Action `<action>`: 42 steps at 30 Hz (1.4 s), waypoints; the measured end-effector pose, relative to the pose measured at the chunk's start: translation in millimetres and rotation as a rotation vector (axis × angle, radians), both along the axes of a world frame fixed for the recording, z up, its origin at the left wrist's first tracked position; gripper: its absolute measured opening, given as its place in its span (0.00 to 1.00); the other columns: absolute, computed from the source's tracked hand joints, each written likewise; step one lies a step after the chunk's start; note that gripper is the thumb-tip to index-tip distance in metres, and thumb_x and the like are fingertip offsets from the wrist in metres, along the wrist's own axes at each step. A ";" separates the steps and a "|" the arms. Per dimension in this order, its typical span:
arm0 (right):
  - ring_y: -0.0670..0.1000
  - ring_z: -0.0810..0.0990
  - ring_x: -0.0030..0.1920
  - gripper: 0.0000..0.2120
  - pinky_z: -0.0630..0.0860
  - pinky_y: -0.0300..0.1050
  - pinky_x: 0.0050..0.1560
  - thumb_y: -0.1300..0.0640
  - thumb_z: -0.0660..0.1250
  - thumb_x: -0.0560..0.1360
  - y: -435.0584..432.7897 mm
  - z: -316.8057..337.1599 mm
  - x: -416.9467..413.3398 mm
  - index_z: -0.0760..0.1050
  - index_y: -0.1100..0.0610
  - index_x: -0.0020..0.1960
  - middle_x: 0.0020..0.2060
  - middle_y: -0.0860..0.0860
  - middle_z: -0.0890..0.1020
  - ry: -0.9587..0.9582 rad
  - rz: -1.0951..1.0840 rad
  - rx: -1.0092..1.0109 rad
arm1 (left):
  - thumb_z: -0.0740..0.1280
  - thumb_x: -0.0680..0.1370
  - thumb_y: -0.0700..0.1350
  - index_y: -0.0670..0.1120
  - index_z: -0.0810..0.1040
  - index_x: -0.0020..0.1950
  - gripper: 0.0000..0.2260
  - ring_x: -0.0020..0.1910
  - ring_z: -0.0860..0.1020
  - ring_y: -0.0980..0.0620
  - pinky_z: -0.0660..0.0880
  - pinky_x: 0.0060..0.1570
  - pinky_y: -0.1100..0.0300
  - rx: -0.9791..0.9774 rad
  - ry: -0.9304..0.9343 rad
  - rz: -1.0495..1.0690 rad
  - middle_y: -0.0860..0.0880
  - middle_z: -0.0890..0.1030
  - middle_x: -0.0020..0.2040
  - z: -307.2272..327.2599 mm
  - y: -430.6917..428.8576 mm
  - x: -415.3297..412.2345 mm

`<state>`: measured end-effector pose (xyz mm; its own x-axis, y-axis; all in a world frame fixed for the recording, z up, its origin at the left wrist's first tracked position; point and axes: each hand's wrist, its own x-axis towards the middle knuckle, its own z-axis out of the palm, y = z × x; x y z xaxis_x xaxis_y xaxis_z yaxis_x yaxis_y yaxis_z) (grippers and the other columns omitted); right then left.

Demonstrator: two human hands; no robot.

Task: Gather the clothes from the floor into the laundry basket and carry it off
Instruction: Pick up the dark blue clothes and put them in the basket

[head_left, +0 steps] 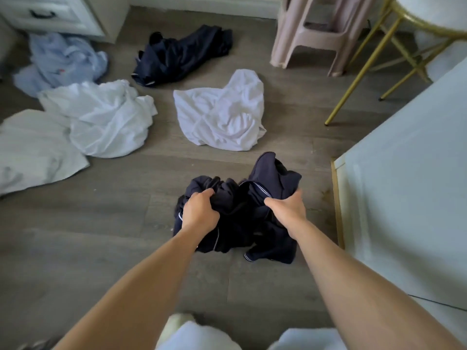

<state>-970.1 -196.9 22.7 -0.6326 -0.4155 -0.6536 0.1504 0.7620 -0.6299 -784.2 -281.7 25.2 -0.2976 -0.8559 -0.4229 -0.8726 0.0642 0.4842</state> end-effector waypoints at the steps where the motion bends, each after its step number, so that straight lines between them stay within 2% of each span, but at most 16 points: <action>1: 0.44 0.74 0.39 0.38 0.69 0.42 0.41 0.54 0.72 0.63 0.0 16.9 5.1 0.61 0.49 0.70 0.45 0.43 0.74 -0.012 0.023 0.006 | 0.62 0.69 0.35 0.49 0.75 0.61 0.22 0.53 0.77 0.37 0.72 0.44 0.54 0.012 0.004 0.027 0.42 0.79 0.55 18.5 4.5 5.2; 4: 0.42 0.75 0.41 0.34 0.69 0.40 0.35 0.54 0.72 0.63 -6.4 87.1 33.3 0.64 0.49 0.66 0.44 0.41 0.76 -0.053 0.101 -0.016 | 0.62 0.69 0.36 0.48 0.76 0.56 0.17 0.50 0.76 0.38 0.71 0.41 0.55 0.022 0.007 0.124 0.44 0.80 0.50 90.8 11.6 38.5; 8: 0.41 0.77 0.42 0.31 0.71 0.42 0.39 0.55 0.74 0.63 -9.7 170.3 75.5 0.66 0.48 0.63 0.48 0.43 0.79 -0.081 0.162 -0.047 | 0.62 0.68 0.36 0.45 0.76 0.50 0.12 0.46 0.73 0.40 0.66 0.39 0.57 0.015 0.025 0.218 0.46 0.76 0.44 175.2 25.1 82.3; 12: 0.38 0.76 0.41 0.33 0.71 0.38 0.39 0.56 0.78 0.64 -12.4 238.2 117.9 0.67 0.51 0.64 0.46 0.41 0.78 -0.122 0.245 -0.080 | 0.61 0.71 0.35 0.44 0.77 0.50 0.10 0.43 0.75 0.38 0.68 0.43 0.57 0.030 0.045 0.333 0.45 0.67 0.51 246.4 34.8 127.3; 14: 0.43 0.79 0.44 0.33 0.73 0.40 0.44 0.57 0.78 0.64 -13.8 268.8 141.8 0.68 0.53 0.65 0.50 0.45 0.80 -0.144 0.289 -0.100 | 0.61 0.71 0.34 0.43 0.76 0.51 0.11 0.46 0.75 0.37 0.69 0.43 0.56 0.019 0.047 0.347 0.43 0.72 0.52 276.9 39.0 151.3; 16: 0.49 0.81 0.50 0.33 0.76 0.45 0.52 0.57 0.79 0.64 -17.3 287.5 158.9 0.69 0.53 0.65 0.54 0.48 0.81 -0.161 0.308 -0.112 | 0.60 0.69 0.34 0.43 0.75 0.51 0.13 0.47 0.75 0.37 0.71 0.42 0.55 -0.001 0.049 0.352 0.42 0.78 0.48 300.0 38.4 167.9; 18: 0.52 0.82 0.52 0.31 0.78 0.50 0.57 0.56 0.78 0.64 -20.3 309.9 185.4 0.72 0.53 0.64 0.55 0.48 0.82 -0.186 0.382 -0.119 | 0.59 0.69 0.34 0.44 0.74 0.52 0.14 0.48 0.76 0.37 0.73 0.41 0.53 -0.026 0.056 0.413 0.42 0.79 0.47 325.2 41.6 193.6; 20: 0.53 0.83 0.51 0.29 0.79 0.53 0.57 0.55 0.79 0.63 -21.4 324.4 209.1 0.74 0.52 0.62 0.52 0.48 0.83 -0.199 0.433 -0.123 | 0.59 0.69 0.34 0.45 0.73 0.54 0.15 0.48 0.76 0.37 0.75 0.43 0.52 -0.064 0.058 0.490 0.42 0.79 0.49 344.9 49.6 214.8; 23: 0.53 0.83 0.51 0.29 0.79 0.52 0.55 0.55 0.79 0.63 -21.3 338.2 246.3 0.75 0.53 0.62 0.51 0.49 0.84 -0.210 0.491 -0.134 | 0.59 0.69 0.35 0.46 0.72 0.56 0.16 0.49 0.76 0.38 0.76 0.45 0.50 -0.096 0.065 0.626 0.42 0.79 0.51 366.8 66.9 246.4; 27: 0.54 0.81 0.54 0.33 0.78 0.49 0.54 0.55 0.78 0.63 -12.8 351.5 315.4 0.72 0.55 0.65 0.54 0.50 0.83 -0.253 0.625 -0.148 | 0.60 0.69 0.35 0.45 0.70 0.50 0.11 0.43 0.73 0.39 0.70 0.40 0.54 -0.110 0.013 0.797 0.45 0.74 0.43 386.4 102.4 307.7; 30: 0.55 0.81 0.55 0.33 0.78 0.53 0.56 0.54 0.78 0.64 5.8 357.0 382.1 0.72 0.56 0.66 0.56 0.51 0.82 -0.321 0.746 -0.133 | 0.60 0.68 0.35 0.45 0.69 0.48 0.11 0.40 0.71 0.40 0.67 0.38 0.55 -0.118 -0.040 0.940 0.45 0.74 0.41 396.0 138.8 367.4; 36: 0.52 0.80 0.50 0.34 0.75 0.45 0.48 0.57 0.78 0.66 54.2 363.3 500.8 0.70 0.57 0.69 0.55 0.50 0.81 -0.448 0.897 -0.149 | 0.59 0.67 0.34 0.45 0.69 0.46 0.10 0.39 0.72 0.39 0.68 0.37 0.55 -0.114 -0.086 1.190 0.45 0.74 0.41 402.2 207.7 462.9; 40: 0.49 0.80 0.45 0.33 0.75 0.42 0.44 0.56 0.78 0.65 79.2 354.9 563.9 0.71 0.56 0.67 0.52 0.48 0.81 -0.424 1.007 -0.111 | 0.59 0.67 0.34 0.43 0.69 0.46 0.10 0.40 0.73 0.38 0.68 0.37 0.55 -0.075 -0.065 1.278 0.42 0.76 0.41 389.3 245.3 520.4; 42: 0.49 0.81 0.48 0.33 0.78 0.45 0.48 0.54 0.78 0.64 87.1 343.1 584.0 0.71 0.55 0.66 0.54 0.48 0.82 -0.367 1.047 -0.097 | 0.58 0.67 0.34 0.42 0.68 0.45 0.09 0.41 0.74 0.37 0.69 0.37 0.53 -0.033 -0.016 1.290 0.41 0.77 0.42 377.2 257.2 541.4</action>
<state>-386.1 -109.7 365.8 0.2853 -0.6905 -0.6647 -0.3483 0.5715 -0.7431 -242.8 -24.5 402.3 0.7523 -0.5292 -0.3923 -0.3180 -0.8133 0.4872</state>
